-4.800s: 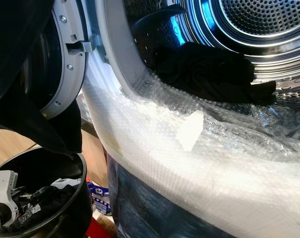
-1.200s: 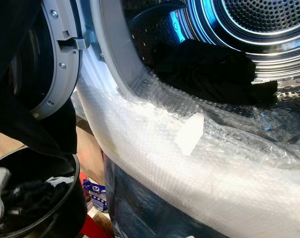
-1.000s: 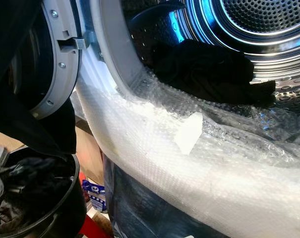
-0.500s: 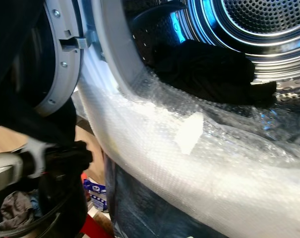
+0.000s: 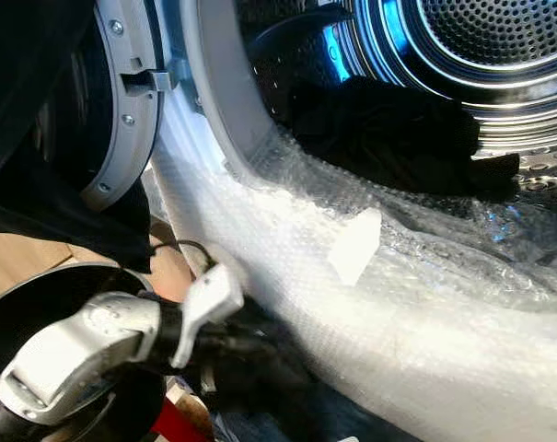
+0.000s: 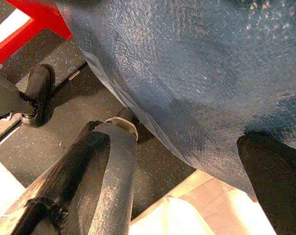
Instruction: Clothes washing
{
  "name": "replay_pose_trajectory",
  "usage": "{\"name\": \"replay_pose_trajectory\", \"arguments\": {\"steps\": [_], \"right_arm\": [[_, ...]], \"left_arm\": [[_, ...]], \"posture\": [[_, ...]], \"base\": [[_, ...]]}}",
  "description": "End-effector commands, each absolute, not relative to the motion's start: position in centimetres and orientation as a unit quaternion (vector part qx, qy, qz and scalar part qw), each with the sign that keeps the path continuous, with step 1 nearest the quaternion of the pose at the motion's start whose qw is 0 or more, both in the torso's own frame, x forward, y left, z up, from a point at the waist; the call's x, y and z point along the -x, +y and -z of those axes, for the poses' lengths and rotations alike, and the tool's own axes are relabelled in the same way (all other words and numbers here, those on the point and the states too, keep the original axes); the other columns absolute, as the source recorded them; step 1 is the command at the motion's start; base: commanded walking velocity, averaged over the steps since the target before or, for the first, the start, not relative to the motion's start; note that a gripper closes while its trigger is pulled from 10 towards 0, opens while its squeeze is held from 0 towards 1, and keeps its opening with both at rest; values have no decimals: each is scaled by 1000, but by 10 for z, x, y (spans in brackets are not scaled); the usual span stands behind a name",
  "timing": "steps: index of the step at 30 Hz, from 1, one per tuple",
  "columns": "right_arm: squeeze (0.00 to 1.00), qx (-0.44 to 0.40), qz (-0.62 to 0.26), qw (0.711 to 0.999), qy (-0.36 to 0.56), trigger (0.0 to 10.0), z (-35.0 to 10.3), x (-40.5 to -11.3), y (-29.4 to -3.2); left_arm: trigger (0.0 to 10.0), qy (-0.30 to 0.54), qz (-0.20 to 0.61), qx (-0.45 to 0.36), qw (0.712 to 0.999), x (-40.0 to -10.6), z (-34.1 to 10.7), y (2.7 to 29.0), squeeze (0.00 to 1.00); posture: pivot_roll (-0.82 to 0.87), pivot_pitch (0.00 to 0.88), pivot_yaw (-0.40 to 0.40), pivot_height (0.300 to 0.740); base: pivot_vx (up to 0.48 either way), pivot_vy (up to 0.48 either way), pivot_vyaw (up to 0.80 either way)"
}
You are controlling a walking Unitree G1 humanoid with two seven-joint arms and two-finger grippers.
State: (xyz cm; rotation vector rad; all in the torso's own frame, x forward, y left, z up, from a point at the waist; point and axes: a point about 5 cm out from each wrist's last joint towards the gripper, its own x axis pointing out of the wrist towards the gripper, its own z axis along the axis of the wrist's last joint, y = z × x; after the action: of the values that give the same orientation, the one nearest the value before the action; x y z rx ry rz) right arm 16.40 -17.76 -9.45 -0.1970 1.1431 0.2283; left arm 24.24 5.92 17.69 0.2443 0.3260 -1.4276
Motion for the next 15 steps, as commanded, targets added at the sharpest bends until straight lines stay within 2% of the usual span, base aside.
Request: {"name": "replay_pose_trajectory", "arguments": {"steps": [1,9,15], "right_arm": [[0,85,-105,826,547,10000,97,-159,-176],[0,86,-111,825,547,10000,97,-158,-174],[0,87,-111,825,547,10000,97,-158,-174]], "left_arm": [[0,112,707,-98,691,-223,-186,40,0],[0,99,726,-56,678,-217,-179,23,0],[0,107,718,-66,684,-218,-171,15,0]], "posture": [[62,39,-44,740],[66,46,-44,740],[53,49,-42,740]], "base": [[0,0,0],[0,0,0],[0,0,0]]}}
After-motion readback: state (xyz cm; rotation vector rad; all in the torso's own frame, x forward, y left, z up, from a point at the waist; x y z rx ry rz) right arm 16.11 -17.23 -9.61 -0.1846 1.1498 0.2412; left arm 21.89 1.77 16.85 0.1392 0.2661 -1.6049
